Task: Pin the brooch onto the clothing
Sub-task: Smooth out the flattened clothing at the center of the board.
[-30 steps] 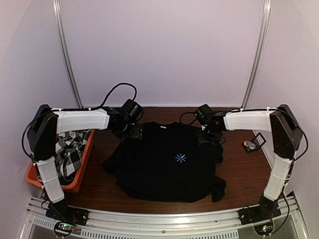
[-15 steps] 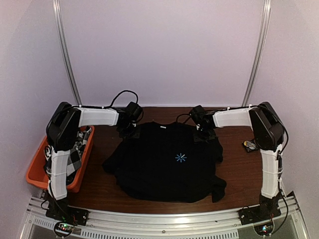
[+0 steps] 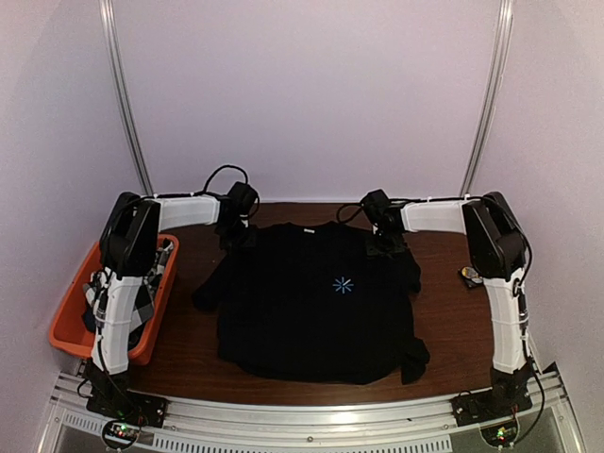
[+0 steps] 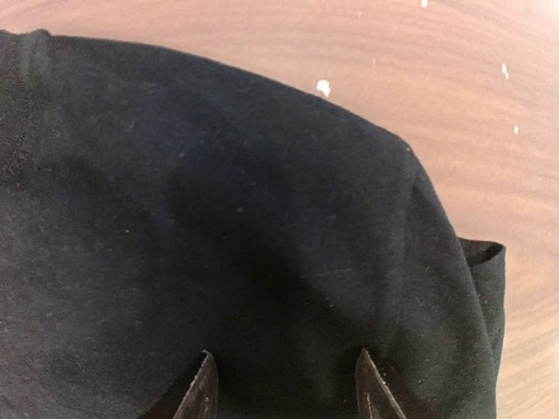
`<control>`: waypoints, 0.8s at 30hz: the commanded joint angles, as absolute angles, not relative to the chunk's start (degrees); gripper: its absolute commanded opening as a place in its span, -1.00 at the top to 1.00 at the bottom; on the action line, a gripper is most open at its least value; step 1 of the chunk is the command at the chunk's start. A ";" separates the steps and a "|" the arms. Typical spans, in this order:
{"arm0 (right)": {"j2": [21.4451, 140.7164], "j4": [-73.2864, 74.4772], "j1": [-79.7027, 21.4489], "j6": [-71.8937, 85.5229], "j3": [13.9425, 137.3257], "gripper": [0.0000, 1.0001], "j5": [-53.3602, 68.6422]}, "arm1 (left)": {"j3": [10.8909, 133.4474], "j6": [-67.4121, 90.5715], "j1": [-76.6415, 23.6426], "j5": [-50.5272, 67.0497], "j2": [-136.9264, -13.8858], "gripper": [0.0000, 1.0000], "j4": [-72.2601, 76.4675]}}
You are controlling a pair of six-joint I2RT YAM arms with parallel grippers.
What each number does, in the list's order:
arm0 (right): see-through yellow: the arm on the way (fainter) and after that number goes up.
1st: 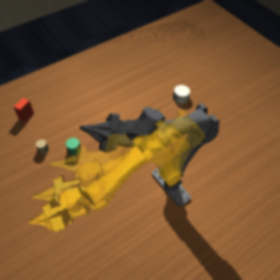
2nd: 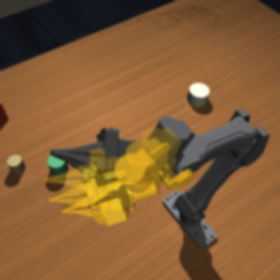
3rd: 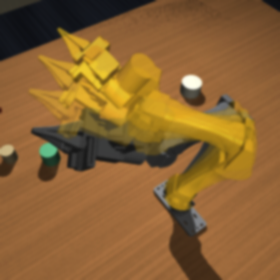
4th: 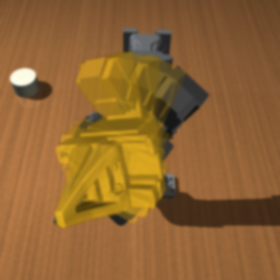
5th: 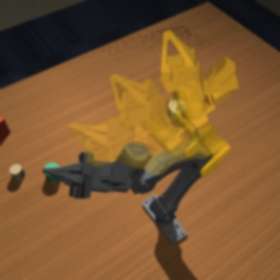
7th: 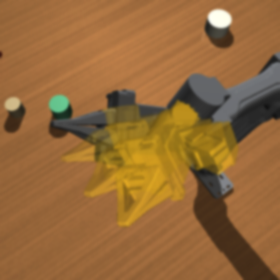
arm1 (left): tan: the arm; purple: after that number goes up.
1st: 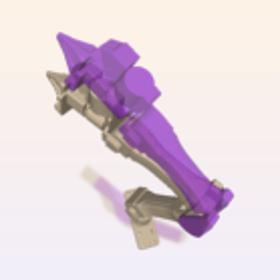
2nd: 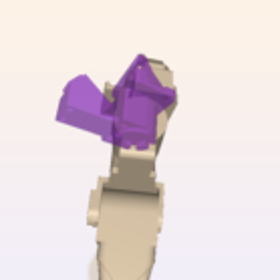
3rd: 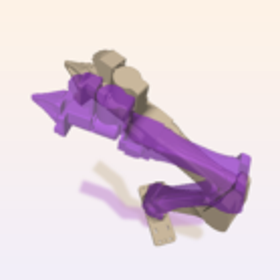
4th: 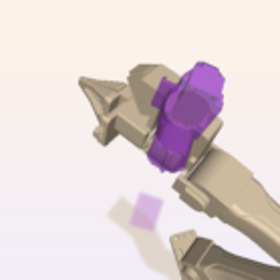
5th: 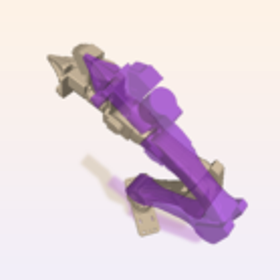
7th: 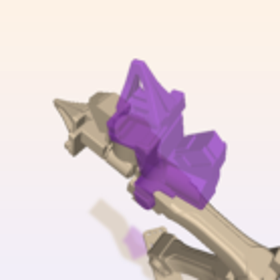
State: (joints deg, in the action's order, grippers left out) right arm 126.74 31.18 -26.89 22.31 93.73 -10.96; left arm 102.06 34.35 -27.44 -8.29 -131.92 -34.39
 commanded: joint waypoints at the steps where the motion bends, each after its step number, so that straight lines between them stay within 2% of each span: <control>1: 130.55 31.26 -25.62 19.67 98.10 -0.09 -12.97 | 105.71 34.09 -23.44 -8.19 -136.74 0.69 -37.53; 6: 134.96 31.94 -25.50 15.80 106.46 -0.13 -10.01 | 112.15 32.55 -22.25 -7.33 -140.29 0.67 -37.93; 11: 135.71 33.52 -25.60 12.55 112.33 -0.22 -7.57 | 118.36 30.68 -21.42 -7.90 -141.98 0.46 -39.47; 13: 133.53 34.27 -25.66 10.96 112.69 -0.28 -7.71 | 119.58 29.64 -20.92 -8.38 -140.51 0.21 -40.13; 16: 127.25 34.22 -25.70 6.82 109.96 -0.37 -7.58 | 118.60 27.66 -20.66 -11.30 -134.12 -0.46 -40.17; 19: 121.35 35.80 -25.77 1.34 107.03 -0.51 -6.42 | 116.70 23.57 -20.65 -9.39 -128.01 -0.87 -38.10; 20: 120.06 36.89 -25.73 -0.91 106.26 -0.60 -6.15 | 116.61 21.52 -20.72 -7.39 -126.66 -0.94 -37.62; 24: 118.47 43.58 -25.81 -8.58 105.62 -0.65 -2.18 | 117.98 10.74 -21.44 2.10 -125.81 -0.95 -39.63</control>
